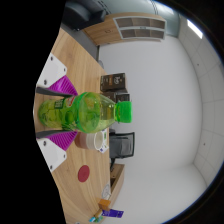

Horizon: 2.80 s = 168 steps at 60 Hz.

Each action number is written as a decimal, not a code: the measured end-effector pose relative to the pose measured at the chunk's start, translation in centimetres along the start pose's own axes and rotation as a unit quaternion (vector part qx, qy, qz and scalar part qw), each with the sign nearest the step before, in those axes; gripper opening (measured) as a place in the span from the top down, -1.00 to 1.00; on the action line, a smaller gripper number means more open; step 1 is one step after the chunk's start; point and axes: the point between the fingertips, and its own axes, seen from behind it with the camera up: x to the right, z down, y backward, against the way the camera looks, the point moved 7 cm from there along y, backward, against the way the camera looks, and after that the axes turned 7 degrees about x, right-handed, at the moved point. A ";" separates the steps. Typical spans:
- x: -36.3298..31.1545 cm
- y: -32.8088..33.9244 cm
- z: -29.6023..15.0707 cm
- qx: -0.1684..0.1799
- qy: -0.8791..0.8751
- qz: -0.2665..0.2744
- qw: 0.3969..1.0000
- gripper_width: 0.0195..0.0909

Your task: Pour water

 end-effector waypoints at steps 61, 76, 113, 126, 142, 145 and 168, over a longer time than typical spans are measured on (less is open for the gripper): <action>-3.3 -11.7 -8.2 -0.106 -0.575 -0.015 0.811 0.55; -1.5 -14.0 -8.6 -0.107 -0.736 0.006 0.668 0.55; 0.9 -11.8 -13.6 -0.098 -0.607 -0.027 0.788 0.54; 8.2 -10.0 -20.3 -0.040 -0.247 -0.010 0.968 0.54; 17.8 -10.7 -18.6 -0.004 -0.007 0.064 0.998 0.54; 18.8 -11.1 -17.8 -0.004 -0.009 0.073 0.997 0.54; 25.4 -13.3 -5.6 -0.050 0.006 0.092 0.994 0.54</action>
